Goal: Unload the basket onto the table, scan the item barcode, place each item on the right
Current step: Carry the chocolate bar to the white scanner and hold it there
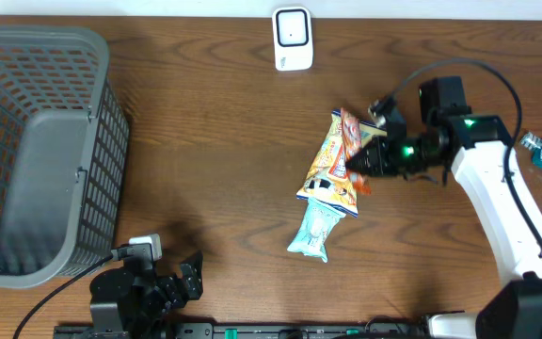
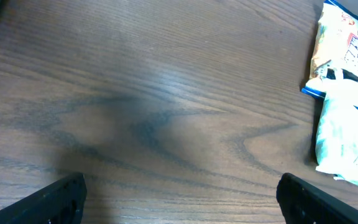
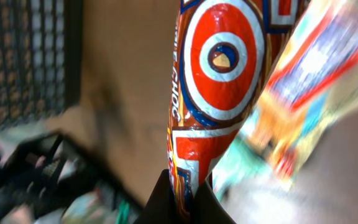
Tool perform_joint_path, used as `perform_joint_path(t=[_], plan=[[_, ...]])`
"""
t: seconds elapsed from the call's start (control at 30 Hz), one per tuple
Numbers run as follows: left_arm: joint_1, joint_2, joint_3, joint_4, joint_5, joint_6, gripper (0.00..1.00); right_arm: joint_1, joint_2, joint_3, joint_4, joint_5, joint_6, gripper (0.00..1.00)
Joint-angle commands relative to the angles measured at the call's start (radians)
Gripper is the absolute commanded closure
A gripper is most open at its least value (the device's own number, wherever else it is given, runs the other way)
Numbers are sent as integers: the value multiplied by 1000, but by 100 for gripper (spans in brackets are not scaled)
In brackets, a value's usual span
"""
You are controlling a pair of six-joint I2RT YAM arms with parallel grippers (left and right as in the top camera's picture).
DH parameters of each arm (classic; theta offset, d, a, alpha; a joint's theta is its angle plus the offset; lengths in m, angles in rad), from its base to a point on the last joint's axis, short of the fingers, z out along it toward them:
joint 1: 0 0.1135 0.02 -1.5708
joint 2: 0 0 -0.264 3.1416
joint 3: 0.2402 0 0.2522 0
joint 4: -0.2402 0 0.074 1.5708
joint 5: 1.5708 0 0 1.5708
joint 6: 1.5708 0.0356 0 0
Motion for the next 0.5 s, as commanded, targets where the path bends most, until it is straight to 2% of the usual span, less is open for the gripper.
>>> perform_joint_path(t=[0.0, 0.2, 0.47], plan=[[1, -1, -4, -10, 12, -9, 2, 21, 76, 82, 58, 76, 84, 99], [1, -1, -4, -10, 13, -9, 2, 84, 298, 290, 96, 106, 133, 99], [1, -1, -4, -10, 13, -9, 2, 165, 669, 774, 44, 355, 177, 99]])
